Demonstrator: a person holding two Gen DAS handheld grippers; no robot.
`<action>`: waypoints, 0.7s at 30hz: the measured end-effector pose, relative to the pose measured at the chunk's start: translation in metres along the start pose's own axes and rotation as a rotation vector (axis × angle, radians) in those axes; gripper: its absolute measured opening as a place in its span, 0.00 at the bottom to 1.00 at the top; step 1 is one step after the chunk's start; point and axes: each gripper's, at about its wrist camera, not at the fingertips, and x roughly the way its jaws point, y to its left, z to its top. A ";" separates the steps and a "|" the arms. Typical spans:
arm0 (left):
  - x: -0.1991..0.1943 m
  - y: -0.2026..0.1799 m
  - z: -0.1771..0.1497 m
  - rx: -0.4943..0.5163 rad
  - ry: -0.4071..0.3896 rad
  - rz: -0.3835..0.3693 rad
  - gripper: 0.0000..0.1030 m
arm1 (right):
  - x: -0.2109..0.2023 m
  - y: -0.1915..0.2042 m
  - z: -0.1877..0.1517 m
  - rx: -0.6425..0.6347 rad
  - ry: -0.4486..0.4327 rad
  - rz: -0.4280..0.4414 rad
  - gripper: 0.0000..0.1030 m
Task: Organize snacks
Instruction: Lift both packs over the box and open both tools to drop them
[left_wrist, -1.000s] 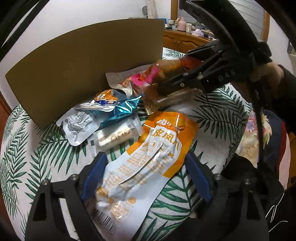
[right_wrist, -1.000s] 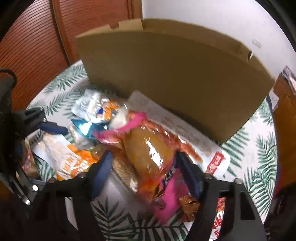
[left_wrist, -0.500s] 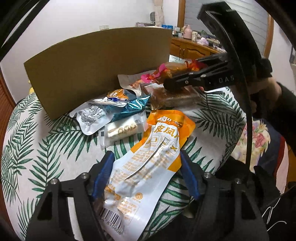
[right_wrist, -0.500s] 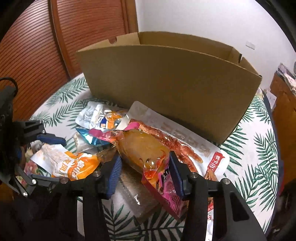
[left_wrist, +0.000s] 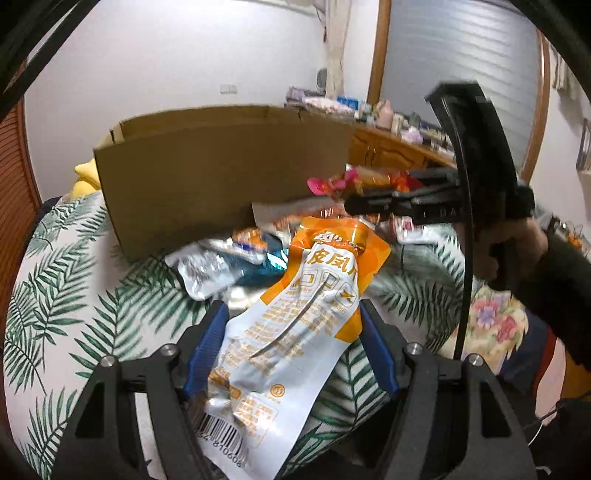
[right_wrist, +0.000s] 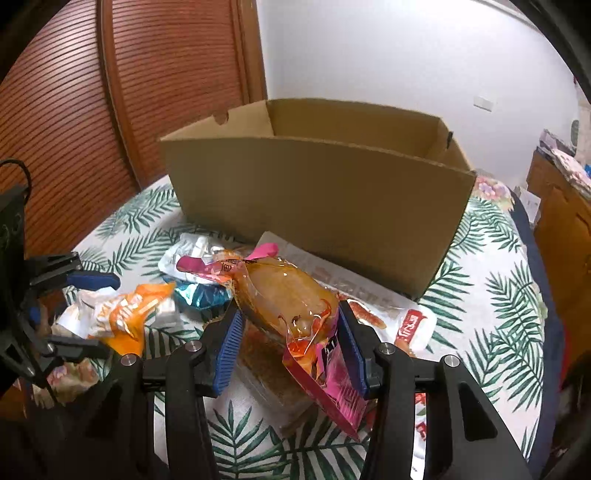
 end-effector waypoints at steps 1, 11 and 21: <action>-0.004 0.001 0.002 -0.005 -0.014 0.002 0.67 | -0.003 0.000 0.001 0.001 -0.007 -0.003 0.48; -0.022 0.029 0.034 -0.059 -0.113 0.073 0.68 | -0.035 0.002 0.023 -0.001 -0.114 -0.024 0.49; -0.028 0.043 0.091 -0.074 -0.191 0.130 0.68 | -0.047 -0.001 0.060 -0.009 -0.182 -0.052 0.49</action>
